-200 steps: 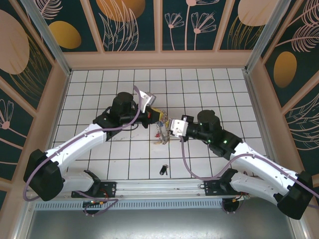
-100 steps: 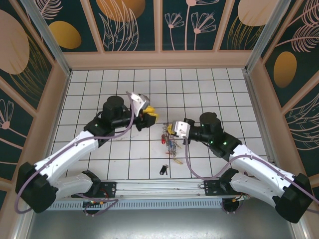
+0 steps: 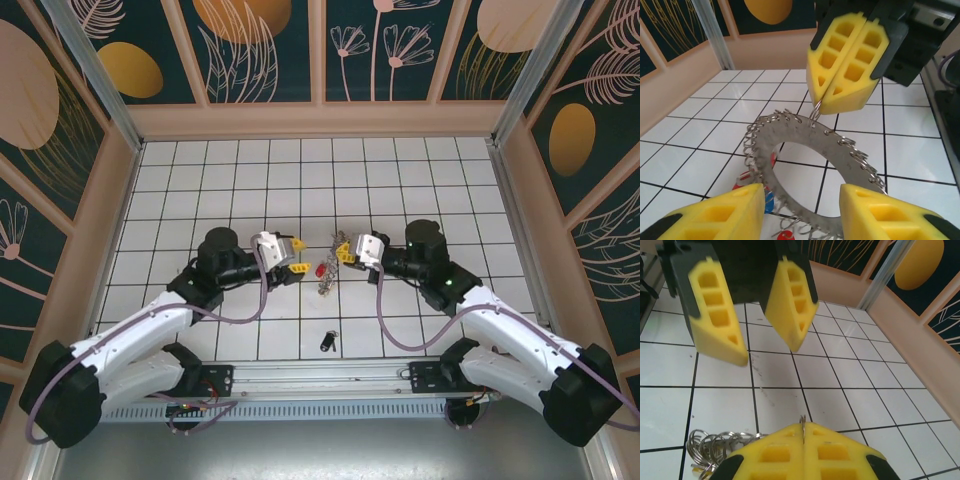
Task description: Put the keys on the keyring
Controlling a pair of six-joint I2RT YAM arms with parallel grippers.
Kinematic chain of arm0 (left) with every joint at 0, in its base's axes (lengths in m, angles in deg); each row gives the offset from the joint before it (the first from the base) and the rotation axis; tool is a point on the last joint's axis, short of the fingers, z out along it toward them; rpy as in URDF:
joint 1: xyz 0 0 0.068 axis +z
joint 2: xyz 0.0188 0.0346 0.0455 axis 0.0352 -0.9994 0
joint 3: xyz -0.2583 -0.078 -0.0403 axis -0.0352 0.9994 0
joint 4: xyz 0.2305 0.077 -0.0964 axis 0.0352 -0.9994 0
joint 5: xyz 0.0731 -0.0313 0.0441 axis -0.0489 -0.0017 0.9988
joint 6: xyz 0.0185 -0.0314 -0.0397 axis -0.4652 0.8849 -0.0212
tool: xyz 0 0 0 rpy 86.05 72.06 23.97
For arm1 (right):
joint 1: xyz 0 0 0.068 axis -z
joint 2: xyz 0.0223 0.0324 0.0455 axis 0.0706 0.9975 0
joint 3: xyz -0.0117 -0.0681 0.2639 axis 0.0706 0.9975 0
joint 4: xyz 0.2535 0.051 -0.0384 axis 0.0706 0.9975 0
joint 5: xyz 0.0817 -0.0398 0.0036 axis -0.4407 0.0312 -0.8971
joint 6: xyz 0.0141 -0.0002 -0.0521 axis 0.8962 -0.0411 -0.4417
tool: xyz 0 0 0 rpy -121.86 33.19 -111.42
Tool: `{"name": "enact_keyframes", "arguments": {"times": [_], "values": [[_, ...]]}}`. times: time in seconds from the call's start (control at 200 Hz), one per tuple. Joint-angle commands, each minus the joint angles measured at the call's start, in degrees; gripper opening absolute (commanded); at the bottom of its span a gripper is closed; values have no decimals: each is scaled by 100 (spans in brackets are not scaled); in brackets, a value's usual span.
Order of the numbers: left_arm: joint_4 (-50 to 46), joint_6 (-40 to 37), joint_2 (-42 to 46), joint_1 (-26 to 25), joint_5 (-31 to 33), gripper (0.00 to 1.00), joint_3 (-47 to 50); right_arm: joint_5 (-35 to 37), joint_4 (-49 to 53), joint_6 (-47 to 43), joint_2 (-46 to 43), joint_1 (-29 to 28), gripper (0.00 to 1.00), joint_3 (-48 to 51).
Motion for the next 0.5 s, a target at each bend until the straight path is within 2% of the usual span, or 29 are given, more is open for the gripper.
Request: {"name": "enact_keyframes", "arguments": {"times": [0.0, 0.095, 0.33, 0.496], "values": [[476, -393, -367, 10, -370, 42, -387, -455, -599, 155, 28, 70, 0, -23], [602, -355, -648, 1, -664, 39, -578, -469, -658, 176, 52, 88, 0, -16], [914, -98, -936, -42, -939, 31, -674, -591, -776, 236, 87, 127, 0, 2], [908, -16, -1010, -77, -874, 32, -648, -636, -900, 273, 114, 131, 0, 53]]}}
